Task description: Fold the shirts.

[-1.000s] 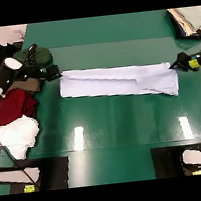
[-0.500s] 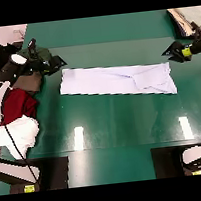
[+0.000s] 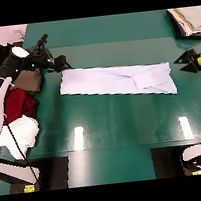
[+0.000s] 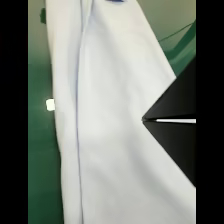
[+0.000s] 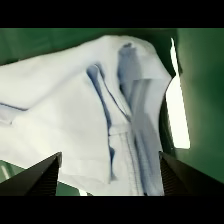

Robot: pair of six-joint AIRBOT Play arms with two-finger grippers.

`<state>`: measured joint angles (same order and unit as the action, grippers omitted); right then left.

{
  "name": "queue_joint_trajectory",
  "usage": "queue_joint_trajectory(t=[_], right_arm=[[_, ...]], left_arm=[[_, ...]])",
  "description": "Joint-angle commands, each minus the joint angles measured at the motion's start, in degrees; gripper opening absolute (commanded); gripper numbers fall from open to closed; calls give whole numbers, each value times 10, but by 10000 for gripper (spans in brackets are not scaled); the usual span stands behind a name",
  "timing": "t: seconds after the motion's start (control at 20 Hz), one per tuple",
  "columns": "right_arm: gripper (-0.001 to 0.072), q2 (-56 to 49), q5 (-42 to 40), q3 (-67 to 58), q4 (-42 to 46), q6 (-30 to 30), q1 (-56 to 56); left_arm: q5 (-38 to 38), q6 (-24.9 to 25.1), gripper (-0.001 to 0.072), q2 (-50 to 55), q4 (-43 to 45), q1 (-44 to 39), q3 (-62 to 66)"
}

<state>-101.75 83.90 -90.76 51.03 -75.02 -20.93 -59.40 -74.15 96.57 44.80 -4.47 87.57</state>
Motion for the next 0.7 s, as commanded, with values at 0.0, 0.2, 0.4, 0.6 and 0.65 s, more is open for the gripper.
queue_joint_trajectory(t=[0.0,0.2,0.4,0.6,0.65], right_arm=[[695,-27,2,56,-6,22,-17],[672,-62,-12,65,-6,46,-1],[660,-63,-33,64,-38,62,23],[380,-63,-33,63,-79,83,59],[233,-62,-32,56,-78,84,67]], left_arm=[[-15,7,34,0,3,-31,2],[-18,6,33,0,3,-47,2],[-16,6,34,0,5,-48,2],[-17,6,24,0,7,-48,2],[-15,6,24,0,7,-48,2]])
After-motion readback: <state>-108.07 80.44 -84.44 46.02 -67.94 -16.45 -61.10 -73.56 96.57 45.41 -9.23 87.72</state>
